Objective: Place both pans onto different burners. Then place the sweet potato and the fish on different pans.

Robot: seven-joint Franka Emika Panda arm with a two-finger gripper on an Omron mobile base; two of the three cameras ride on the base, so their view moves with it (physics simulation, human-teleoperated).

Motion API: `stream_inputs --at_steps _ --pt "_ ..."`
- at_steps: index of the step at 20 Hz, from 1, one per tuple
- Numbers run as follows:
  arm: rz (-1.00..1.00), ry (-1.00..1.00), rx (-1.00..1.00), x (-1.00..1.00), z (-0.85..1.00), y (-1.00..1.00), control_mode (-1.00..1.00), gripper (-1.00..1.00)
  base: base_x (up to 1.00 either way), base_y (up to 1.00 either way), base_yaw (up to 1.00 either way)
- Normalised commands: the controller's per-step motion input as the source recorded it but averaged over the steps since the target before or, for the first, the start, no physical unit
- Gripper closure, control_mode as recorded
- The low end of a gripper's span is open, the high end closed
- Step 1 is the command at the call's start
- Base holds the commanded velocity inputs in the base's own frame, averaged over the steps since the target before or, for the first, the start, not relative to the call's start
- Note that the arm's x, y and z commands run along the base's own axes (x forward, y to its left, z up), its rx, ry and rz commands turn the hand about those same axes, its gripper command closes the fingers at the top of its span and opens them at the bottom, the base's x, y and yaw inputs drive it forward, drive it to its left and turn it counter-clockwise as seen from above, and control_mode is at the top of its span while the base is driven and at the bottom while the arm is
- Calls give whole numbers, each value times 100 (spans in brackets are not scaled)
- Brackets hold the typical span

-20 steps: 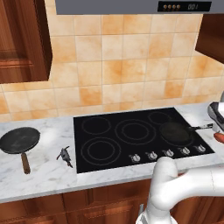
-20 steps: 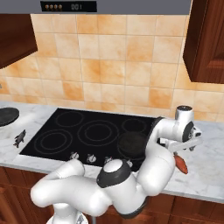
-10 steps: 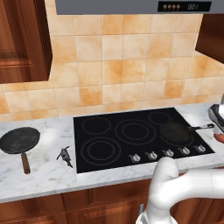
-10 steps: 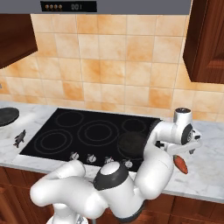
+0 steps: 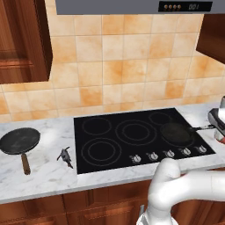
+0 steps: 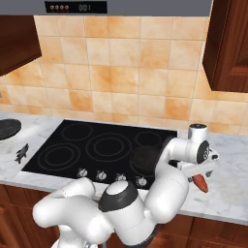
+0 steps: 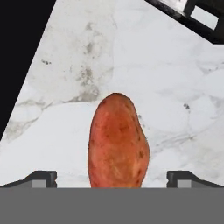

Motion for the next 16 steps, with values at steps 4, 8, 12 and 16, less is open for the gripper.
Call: stream_inputs --at_steps 4,8,12,16 --pt "0 5 0 0 -9 19 -100 -100 0 0 0" --pt "0 0 0 6 0 0 -100 -100 0 0 0" --pt "0 0 0 5 -2 -1 -100 -100 0 0 0" --pt "0 -2 0 3 -10 -12 -100 -100 0 0 0"
